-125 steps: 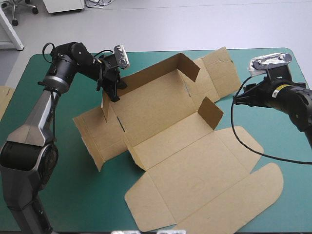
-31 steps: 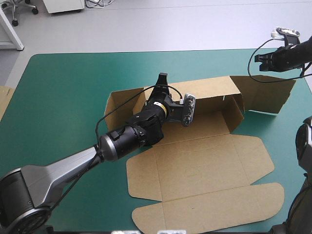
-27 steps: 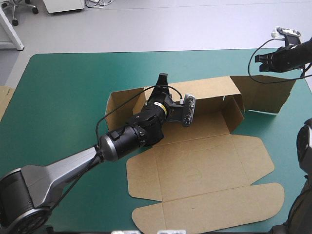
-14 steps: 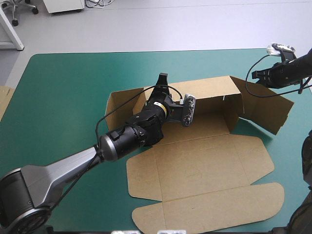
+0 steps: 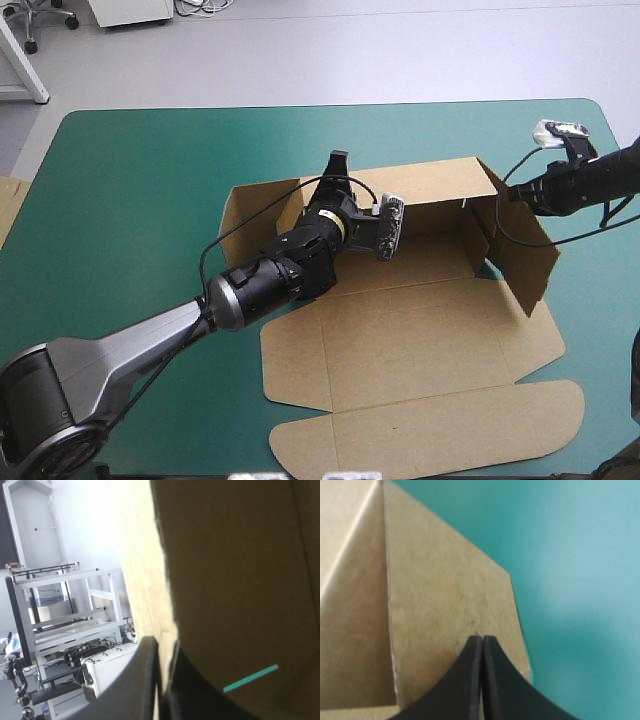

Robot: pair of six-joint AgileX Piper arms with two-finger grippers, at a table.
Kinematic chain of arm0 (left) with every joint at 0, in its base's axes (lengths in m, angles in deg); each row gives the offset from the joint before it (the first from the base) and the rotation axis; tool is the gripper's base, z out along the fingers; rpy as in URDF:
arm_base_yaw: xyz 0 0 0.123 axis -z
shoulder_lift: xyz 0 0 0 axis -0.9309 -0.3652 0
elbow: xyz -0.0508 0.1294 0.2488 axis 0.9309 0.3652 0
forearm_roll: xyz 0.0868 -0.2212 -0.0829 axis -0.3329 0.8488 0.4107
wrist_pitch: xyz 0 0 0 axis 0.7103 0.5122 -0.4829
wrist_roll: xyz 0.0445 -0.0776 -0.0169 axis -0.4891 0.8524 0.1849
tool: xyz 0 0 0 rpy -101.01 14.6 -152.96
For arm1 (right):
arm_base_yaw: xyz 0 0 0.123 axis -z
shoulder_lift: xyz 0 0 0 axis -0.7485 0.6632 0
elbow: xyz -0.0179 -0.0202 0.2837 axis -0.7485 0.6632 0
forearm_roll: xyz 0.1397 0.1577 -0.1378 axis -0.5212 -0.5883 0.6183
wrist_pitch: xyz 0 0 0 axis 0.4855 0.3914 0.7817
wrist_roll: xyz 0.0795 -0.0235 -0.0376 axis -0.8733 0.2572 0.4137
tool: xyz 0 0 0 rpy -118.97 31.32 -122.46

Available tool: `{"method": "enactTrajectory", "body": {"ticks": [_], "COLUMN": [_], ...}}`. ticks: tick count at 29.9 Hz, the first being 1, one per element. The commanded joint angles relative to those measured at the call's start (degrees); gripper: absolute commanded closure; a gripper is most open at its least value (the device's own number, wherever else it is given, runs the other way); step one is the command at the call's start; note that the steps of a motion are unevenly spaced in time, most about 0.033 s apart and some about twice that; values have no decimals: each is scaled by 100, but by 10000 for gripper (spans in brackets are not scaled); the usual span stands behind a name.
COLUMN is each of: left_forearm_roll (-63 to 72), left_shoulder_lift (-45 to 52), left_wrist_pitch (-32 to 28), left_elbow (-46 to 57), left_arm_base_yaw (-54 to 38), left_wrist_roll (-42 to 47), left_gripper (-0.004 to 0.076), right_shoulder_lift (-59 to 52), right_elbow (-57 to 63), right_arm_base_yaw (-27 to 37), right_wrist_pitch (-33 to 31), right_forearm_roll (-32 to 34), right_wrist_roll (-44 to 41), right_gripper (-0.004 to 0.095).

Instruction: Fold the box

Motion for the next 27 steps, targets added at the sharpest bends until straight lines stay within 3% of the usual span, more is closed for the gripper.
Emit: {"method": "enactTrajectory", "body": {"ticks": [1, 10, 17, 27], "left_forearm_roll": [91, 91, 91, 113], "left_shoulder_lift": [141, 107, 107, 107], "left_wrist_pitch": [-226, -248, -282, -295], "left_elbow": [-122, -122, -122, -122], "left_arm_base_yaw": [36, 36, 36, 36], "left_wrist_roll": [21, 4, 4, 4], "left_gripper": [734, 734, 734, 734], "right_shoulder_lift": [-571, -1276, -1420, -1562], "right_elbow": [405, 1645, 1956, 1970], "right_arm_base_yaw": [-2, -2, -2, -2], "right_wrist_pitch": [330, 993, 1011, 520], "right_forearm_roll": [-337, -379, -490, -640], "right_wrist_roll": [519, 1526, 2212, 2450], "right_gripper": [929, 929, 904, 519]}}
